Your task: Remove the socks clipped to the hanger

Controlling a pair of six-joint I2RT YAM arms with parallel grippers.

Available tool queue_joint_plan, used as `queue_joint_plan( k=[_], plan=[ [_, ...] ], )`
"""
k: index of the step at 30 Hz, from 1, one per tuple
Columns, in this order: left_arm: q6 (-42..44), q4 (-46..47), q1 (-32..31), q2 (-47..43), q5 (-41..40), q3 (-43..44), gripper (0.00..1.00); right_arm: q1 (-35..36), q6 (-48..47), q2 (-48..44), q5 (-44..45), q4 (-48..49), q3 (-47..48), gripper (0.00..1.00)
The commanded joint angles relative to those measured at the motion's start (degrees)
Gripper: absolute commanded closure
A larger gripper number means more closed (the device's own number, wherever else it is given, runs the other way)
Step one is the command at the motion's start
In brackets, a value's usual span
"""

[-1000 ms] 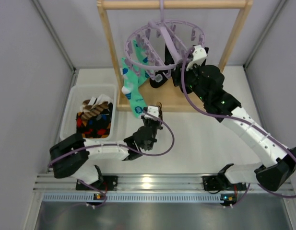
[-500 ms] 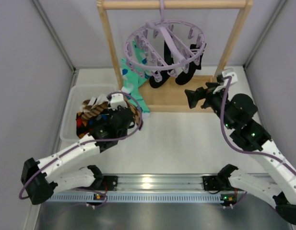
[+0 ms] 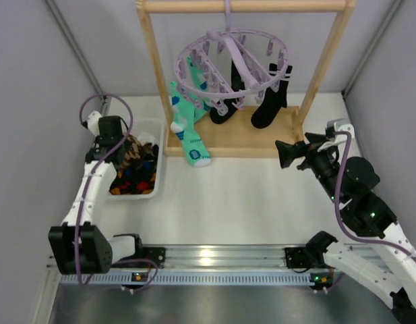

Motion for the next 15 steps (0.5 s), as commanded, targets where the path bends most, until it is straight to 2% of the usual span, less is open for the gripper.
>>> queue_joint_plan(
  k=[1,7,9,10,12,13,15],
  plan=[
    [-1.57,-0.81,8.04,7.02,7.95,6.32,1.00,0.54,0.93,-1.25,0.14,-0.16,-0.43,0.01],
    [-1.57,-0.72,11.40,20.46,6.99,15.02,1.00,0.54,1.37,-1.60,-1.26,0.10,-2.88,0.01],
    [-1.40,-0.72,11.49,23.55,8.90,16.43,0.93,0.54,1.98,-1.43,-2.31,0.62,-3.85,0.01],
    [-1.48,-0.90,11.49,26.17,9.79,16.87,0.81,0.54,2.59,-0.99,-2.93,0.98,-4.81,0.01],
    [-2.96,-0.72,11.49,27.16,11.98,15.83,0.65,0.63,3.21,0.06,-4.33,1.77,-5.52,0.01],
    [-3.41,-0.81,11.41,27.17,12.00,14.17,0.46,0.54,3.30,0.33,-4.60,2.03,-6.14,0.00],
    [-3.85,-0.72,11.14,25.68,10.77,12.75,0.27,0.63,3.39,0.94,-5.30,2.91,-6.75,0.01]
  ],
)
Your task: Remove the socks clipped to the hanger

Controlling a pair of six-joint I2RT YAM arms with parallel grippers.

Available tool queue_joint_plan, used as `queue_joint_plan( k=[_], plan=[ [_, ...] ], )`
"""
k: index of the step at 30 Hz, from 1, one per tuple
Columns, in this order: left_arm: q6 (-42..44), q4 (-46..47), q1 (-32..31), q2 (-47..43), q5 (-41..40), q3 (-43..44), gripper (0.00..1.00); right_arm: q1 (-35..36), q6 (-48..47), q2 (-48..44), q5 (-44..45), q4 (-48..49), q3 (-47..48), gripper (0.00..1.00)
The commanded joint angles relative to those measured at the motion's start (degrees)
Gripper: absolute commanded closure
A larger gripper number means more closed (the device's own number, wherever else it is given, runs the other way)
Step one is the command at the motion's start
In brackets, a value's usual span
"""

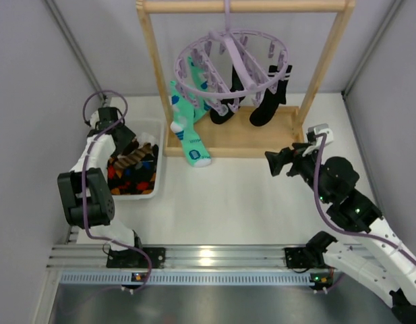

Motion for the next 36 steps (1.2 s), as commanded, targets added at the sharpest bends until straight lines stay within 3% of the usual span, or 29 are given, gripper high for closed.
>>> queue_joint_plan(
  k=[1,3,4,9,15,17,19,22,25,36],
  plan=[
    [-1.89,-0.02,-0.31,-2.87,0.06,-1.94,0.22,0.54,1.27,1.66,-2.55,2.63,-0.70,0.01],
    [-1.54,-0.11,-0.58,-7.08,-0.65,-3.52,0.05,0.54,1.10,2.19,-3.43,2.54,-0.70,0.01],
    [-1.36,-0.20,-0.84,-8.66,-0.82,-3.88,0.02,0.54,1.10,2.28,-3.70,2.63,-0.53,0.00],
    [1.62,-0.20,-5.22,-20.78,-3.55,-3.53,0.02,0.54,0.66,2.11,-4.93,3.07,-0.61,0.01],
    [4.16,1.20,-16.47,-27.39,-2.06,-5.28,0.02,0.63,0.48,0.79,-5.28,3.95,-1.41,0.00],
    [6.80,6.55,-22.09,-28.89,1.09,-7.82,0.02,0.54,0.48,0.27,-5.89,4.82,-1.93,0.00],
    [9.88,15.29,-25.35,-29.68,11.44,-11.94,0.02,0.54,0.39,-0.96,-8.17,5.88,-2.72,0.01],
    [12.08,23.69,-25.71,-29.42,22.70,-15.56,0.02,0.54,0.22,-2.19,-12.30,7.64,-3.69,0.01],
    [15.33,35.29,-25.63,-29.25,25.88,-20.74,0.02,0.54,-0.22,-2.90,-16.26,7.90,-4.22,0.01],
    [24.57,57.88,-25.19,-14.58,18.07,-25.94,0.02,0.54,-1.54,-3.78,-23.56,10.28,-5.18,0.00]
  ],
)
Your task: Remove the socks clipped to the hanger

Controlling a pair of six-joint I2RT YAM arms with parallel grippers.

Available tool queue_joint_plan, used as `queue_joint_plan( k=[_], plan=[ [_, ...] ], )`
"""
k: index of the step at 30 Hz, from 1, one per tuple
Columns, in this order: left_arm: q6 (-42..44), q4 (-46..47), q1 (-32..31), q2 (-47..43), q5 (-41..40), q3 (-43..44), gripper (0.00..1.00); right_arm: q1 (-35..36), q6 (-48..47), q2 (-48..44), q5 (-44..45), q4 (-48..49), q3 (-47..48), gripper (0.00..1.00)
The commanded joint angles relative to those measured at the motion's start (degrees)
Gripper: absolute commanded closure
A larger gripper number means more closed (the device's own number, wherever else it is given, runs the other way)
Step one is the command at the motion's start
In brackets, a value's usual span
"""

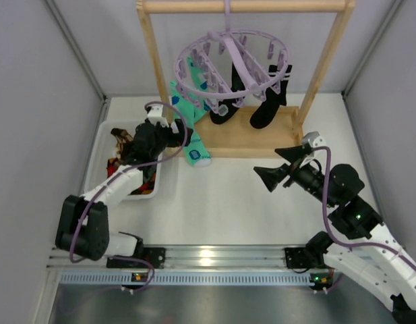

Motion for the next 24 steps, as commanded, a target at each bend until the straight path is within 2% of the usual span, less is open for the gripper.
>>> queue_joint_plan(
  k=[1,4,15,24],
  plan=[
    [3.65,15.24,0.73,5.94,-1.74,-1.44,0.02,0.54,-1.39,-0.87,-4.33,4.96,-0.92,0.00],
    [4.35,19.91,0.91,10.08,-2.17,-0.92,0.02,0.54,-2.09,-1.75,-6.00,5.49,-1.71,0.01],
    [5.41,24.06,0.56,18.09,-5.16,2.34,0.02,0.63,-2.97,-0.61,-11.36,7.51,-2.42,0.01],
    [3.83,30.74,-0.23,24.25,-1.47,4.36,0.02,0.63,-2.88,0.62,-12.94,8.57,-3.03,0.01]
  ],
)
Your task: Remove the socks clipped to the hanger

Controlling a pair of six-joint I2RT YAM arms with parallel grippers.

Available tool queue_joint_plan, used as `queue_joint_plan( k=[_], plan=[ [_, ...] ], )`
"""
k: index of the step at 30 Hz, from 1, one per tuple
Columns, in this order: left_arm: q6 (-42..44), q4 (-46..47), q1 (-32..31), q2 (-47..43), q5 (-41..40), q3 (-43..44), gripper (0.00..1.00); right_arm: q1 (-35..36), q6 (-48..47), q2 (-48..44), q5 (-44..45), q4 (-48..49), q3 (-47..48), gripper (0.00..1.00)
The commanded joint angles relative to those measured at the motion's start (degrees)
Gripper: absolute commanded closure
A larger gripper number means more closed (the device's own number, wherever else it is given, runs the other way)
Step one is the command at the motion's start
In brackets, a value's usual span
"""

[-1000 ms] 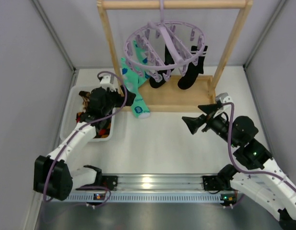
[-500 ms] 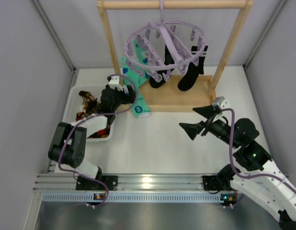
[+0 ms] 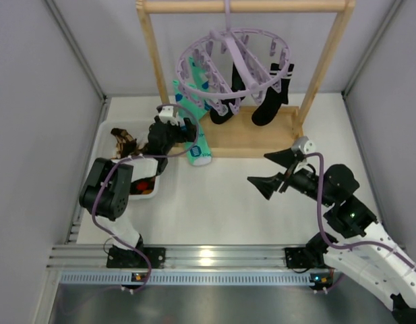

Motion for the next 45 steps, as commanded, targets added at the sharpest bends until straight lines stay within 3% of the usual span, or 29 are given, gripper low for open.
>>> queue_joint_plan(
  k=[1,7,13,16,22,26,32,35,45],
  plan=[
    [-0.80,8.36,-0.14,2.21,2.66,2.50,0.02,0.63,-0.39,0.05,-1.80,4.07,-0.37,0.01],
    [-3.18,8.72,-0.84,2.23,1.98,2.25,0.02,0.54,1.01,1.90,-0.93,8.19,-1.95,0.01],
    [-4.76,8.54,-3.92,-9.18,-3.82,-6.79,0.02,0.63,6.19,7.95,8.21,14.16,-3.27,0.00],
    [-11.06,6.88,-4.80,-18.23,-10.66,-13.65,0.02,0.45,6.90,13.05,8.40,18.20,-3.01,0.01],
    [-20.91,-15.86,-4.89,-34.58,-19.82,-16.83,0.02,0.10,4.80,23.77,7.61,24.78,1.39,0.01],
    [-24.00,-27.99,-4.80,-43.81,-24.04,-16.57,0.02,0.10,3.48,34.91,2.53,30.94,5.68,0.01],
    [-25.68,-43.88,-4.80,-53.75,-23.00,-11.32,0.02,0.10,1.38,49.94,-0.74,41.06,12.09,0.01],
    [-24.36,-50.23,-4.80,-55.95,-22.38,-7.97,0.02,0.10,0.40,57.41,-1.70,45.10,15.96,0.02],
    [-20.41,-58.59,-4.80,-60.53,-19.57,-1.98,0.02,1.06,2.60,78.61,-7.34,61.02,27.22,0.04]
  ],
)
